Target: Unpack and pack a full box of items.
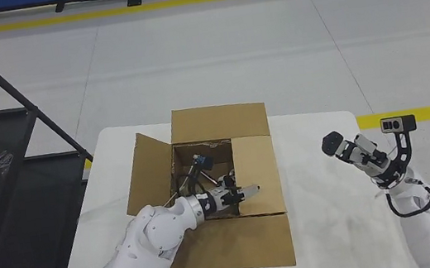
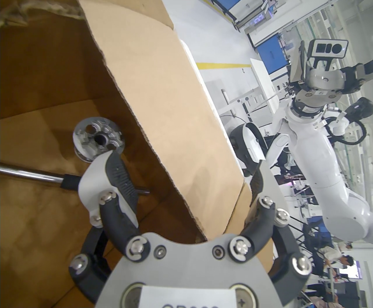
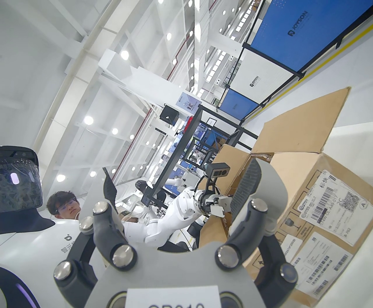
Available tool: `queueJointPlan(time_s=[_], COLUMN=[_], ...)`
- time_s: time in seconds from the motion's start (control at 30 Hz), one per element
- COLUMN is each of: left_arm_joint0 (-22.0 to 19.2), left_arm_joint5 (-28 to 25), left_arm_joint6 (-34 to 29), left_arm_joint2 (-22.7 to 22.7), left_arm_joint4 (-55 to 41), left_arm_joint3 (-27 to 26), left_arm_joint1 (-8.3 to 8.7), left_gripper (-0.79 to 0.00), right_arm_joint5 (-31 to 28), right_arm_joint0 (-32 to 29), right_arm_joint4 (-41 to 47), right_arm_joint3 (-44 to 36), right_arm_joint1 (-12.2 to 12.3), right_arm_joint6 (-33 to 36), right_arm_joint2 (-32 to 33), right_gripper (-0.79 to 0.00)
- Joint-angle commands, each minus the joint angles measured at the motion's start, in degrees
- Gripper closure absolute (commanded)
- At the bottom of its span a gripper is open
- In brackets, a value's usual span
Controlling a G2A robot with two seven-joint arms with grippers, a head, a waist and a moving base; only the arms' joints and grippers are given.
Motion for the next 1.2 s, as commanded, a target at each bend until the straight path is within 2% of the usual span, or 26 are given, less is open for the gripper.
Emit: queueJointPlan(time_s=[0.0,0.27,0.37,0.57,0.67,0.83,1.17], left_arm_joint0=[-1.47,-3.04,-3.20,-2.35,-2.25,-4.50,-10.01], left_arm_joint5=[-1.10,-5.19,-6.46,-10.06,-10.85,-9.57,-5.09], left_arm_joint6=[-0.15,3.12,4.42,10.96,14.06,16.16,15.13], left_arm_joint2=[0.96,2.45,2.98,4.38,5.55,9.25,16.38], left_arm_joint4=[-2.24,-3.90,-3.14,2.60,4.19,4.57,4.44], left_arm_joint3=[2.45,3.50,2.51,-1.57,-1.84,1.10,7.27], left_arm_joint1=[-0.64,-2.02,-2.40,-3.16,-3.84,-5.92,-10.70], left_gripper=[-0.785,-0.785,-0.785,-0.785,-0.785,-0.785,-0.785], right_arm_joint5=[-0.04,0.60,0.87,0.63,0.51,-0.32,-0.45], right_arm_joint0=[-0.08,-0.16,0.02,0.51,0.29,-1.11,-4.90], right_arm_joint4=[-0.01,0.90,1.16,2.37,3.45,5.11,6.30], right_arm_joint3=[-0.03,0.77,1.28,3.72,4.66,4.83,3.95], right_arm_joint1=[0.26,1.04,1.27,1.70,1.96,2.53,3.27], right_arm_joint6=[0.00,0.35,0.37,-0.21,-0.55,-0.64,-4.12], right_arm_joint2=[0.21,0.27,-0.04,-0.18,0.26,1.64,3.45], right_gripper=[-0.785,-0.785,-0.785,-0.785,-0.785,-0.785,-0.785])
